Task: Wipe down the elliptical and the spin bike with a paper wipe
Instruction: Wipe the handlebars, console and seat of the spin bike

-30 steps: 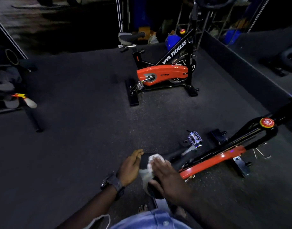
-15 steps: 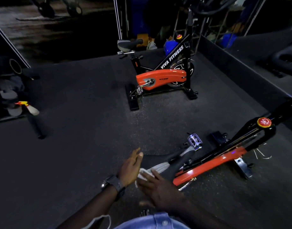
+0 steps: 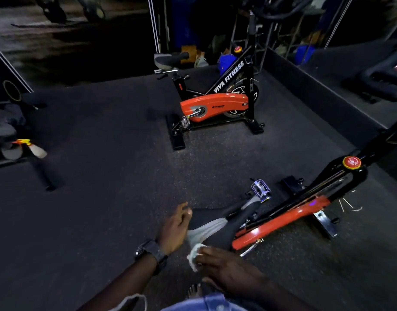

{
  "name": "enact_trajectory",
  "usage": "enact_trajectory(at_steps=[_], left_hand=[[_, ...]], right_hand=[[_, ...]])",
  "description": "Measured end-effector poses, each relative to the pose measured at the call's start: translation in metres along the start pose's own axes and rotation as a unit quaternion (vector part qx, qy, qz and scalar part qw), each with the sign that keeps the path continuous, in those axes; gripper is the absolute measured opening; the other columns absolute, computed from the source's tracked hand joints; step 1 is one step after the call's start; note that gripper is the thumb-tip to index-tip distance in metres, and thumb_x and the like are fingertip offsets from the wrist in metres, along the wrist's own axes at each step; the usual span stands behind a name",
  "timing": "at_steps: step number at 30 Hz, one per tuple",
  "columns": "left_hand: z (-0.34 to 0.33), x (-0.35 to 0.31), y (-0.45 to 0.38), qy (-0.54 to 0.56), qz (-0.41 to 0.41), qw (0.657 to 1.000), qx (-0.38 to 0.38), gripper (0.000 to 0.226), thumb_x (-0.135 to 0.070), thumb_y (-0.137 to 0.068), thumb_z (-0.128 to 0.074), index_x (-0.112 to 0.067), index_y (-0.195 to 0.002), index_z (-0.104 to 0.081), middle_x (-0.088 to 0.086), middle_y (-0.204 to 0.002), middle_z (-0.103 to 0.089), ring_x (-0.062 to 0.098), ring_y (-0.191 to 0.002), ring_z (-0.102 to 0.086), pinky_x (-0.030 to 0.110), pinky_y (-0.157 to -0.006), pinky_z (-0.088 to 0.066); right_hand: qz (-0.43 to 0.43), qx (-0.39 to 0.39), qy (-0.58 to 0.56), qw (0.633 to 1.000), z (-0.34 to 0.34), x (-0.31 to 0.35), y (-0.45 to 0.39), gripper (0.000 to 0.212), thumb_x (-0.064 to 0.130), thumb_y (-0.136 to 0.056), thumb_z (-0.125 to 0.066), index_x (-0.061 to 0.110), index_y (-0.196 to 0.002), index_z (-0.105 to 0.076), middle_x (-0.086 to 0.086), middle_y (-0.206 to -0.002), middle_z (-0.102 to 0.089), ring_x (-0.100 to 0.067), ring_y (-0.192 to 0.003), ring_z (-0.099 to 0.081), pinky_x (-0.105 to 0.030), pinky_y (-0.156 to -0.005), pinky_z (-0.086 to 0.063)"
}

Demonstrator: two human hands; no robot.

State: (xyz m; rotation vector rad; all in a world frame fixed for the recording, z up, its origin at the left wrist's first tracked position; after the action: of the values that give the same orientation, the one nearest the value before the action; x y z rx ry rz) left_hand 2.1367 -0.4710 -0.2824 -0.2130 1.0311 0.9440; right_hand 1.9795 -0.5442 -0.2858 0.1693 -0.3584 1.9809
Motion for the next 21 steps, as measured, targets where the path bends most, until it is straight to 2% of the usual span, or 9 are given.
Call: enact_trajectory(at_steps=[2, 5, 6, 10, 11, 14, 16, 18, 21], left_hand=[[-0.003, 0.001, 0.002, -0.015, -0.009, 1.0, 0.004, 0.044, -0.029, -0.104, -0.044, -0.013, -0.144, -0.042, 0.001, -0.145, -0.052, 0.016, -0.129, -0.051, 0.023, -0.104, -0.036], [-0.007, 0.002, 0.003, -0.045, -0.018, 0.999, 0.011, 0.046, -0.025, -0.102, -0.049, -0.012, -0.146, -0.041, 0.002, -0.146, -0.05, 0.018, -0.131, -0.051, 0.027, -0.105, -0.038], [-0.008, 0.001, 0.003, -0.057, -0.02, 0.998, 0.007, 0.046, -0.024, -0.102, -0.049, -0.012, -0.146, -0.041, 0.002, -0.146, -0.05, 0.02, -0.131, -0.051, 0.028, -0.105, -0.039], [-0.01, -0.005, 0.002, -0.071, -0.013, 0.997, 0.004, 0.047, -0.025, -0.101, -0.051, -0.015, -0.145, -0.04, 0.003, -0.145, -0.052, 0.025, -0.128, -0.053, 0.035, -0.103, -0.044], [-0.011, -0.007, 0.002, -0.076, -0.012, 0.997, 0.008, 0.048, -0.025, -0.101, -0.051, -0.015, -0.146, -0.039, 0.005, -0.145, -0.052, 0.026, -0.128, -0.053, 0.037, -0.102, -0.044], [-0.014, -0.009, 0.001, -0.101, -0.01, 0.995, 0.021, 0.05, -0.026, -0.1, -0.052, -0.013, -0.147, -0.038, 0.009, -0.144, -0.053, 0.029, -0.128, -0.053, 0.036, -0.102, -0.044], [-0.014, -0.012, 0.002, -0.129, -0.009, 0.991, 0.035, 0.049, -0.027, -0.1, -0.051, -0.014, -0.146, -0.039, 0.011, -0.142, -0.054, 0.029, -0.127, -0.054, 0.035, -0.101, -0.044], [-0.015, -0.016, 0.005, -0.161, -0.01, 0.985, 0.066, 0.049, -0.028, -0.101, -0.05, -0.015, -0.146, -0.039, 0.011, -0.141, -0.055, 0.029, -0.126, -0.054, 0.033, -0.101, -0.045], [-0.017, -0.024, 0.011, -0.214, -0.037, 0.97, 0.11, 0.045, -0.022, -0.101, -0.049, -0.011, -0.145, -0.041, 0.009, -0.148, -0.046, 0.026, -0.132, -0.048, 0.027, -0.103, -0.036]], right_hand=[[-0.031, -0.029, 0.002, 0.999, 0.005, -0.005, 0.008, 0.03, 0.036, -0.1, -0.047, 0.027, -0.125, -0.061, 0.007, -0.142, -0.051, -0.012, -0.138, -0.038, -0.03, -0.113, -0.032], [-0.157, -0.055, -0.021, 0.986, -0.011, -0.012, -0.007, 0.042, 0.038, -0.101, -0.042, 0.021, -0.139, -0.049, 0.001, -0.151, -0.041, -0.014, -0.142, -0.032, -0.037, -0.113, -0.034], [-0.168, -0.061, -0.02, 0.984, -0.017, -0.011, -0.011, 0.041, 0.034, -0.101, -0.043, 0.02, -0.139, -0.049, 0.0, -0.15, -0.042, -0.015, -0.142, -0.031, -0.038, -0.112, -0.035], [-0.061, -0.016, -0.033, 0.997, -0.024, -0.004, 0.007, 0.03, 0.026, -0.103, -0.046, 0.022, -0.13, -0.058, 0.005, -0.145, -0.049, -0.014, -0.14, -0.035, -0.036, -0.114, -0.032], [-0.07, -0.014, -0.037, 0.997, -0.019, -0.009, 0.016, 0.031, 0.027, -0.103, -0.045, 0.024, -0.132, -0.057, 0.006, -0.147, -0.047, -0.013, -0.14, -0.036, -0.034, -0.114, -0.032], [-0.214, -0.089, -0.023, 0.972, -0.003, -0.04, 0.023, 0.041, 0.029, -0.099, -0.046, 0.02, -0.139, -0.05, -0.004, -0.15, -0.042, -0.02, -0.137, -0.041, -0.032, -0.115, -0.028], [-0.263, -0.126, 0.0, 0.956, -0.001, -0.043, 0.01, 0.044, 0.032, -0.099, -0.044, 0.012, -0.138, -0.05, -0.01, -0.148, -0.044, -0.026, -0.137, -0.042, -0.037, -0.113, -0.03], [-0.217, -0.141, -0.001, 0.966, -0.006, -0.02, 0.002, 0.044, 0.033, -0.099, -0.044, 0.012, -0.138, -0.05, -0.01, -0.148, -0.044, -0.024, -0.138, -0.04, -0.038, -0.114, -0.03], [-0.153, -0.097, -0.046, 0.982, -0.011, 0.01, 0.028, 0.042, 0.028, -0.098, -0.049, 0.021, -0.139, -0.048, -0.002, -0.15, -0.043, -0.015, -0.139, -0.038, -0.031, -0.114, -0.032]])
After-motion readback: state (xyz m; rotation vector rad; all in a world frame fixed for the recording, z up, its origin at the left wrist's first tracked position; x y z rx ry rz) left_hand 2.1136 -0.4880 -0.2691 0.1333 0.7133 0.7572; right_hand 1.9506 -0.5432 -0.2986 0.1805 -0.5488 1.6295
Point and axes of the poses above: each hand's wrist, its own y-axis away from the middle knuckle, its own z-axis out of the back of the hand, x = y × z, the point moved 6 cm from there along -y, towards the middle knuckle
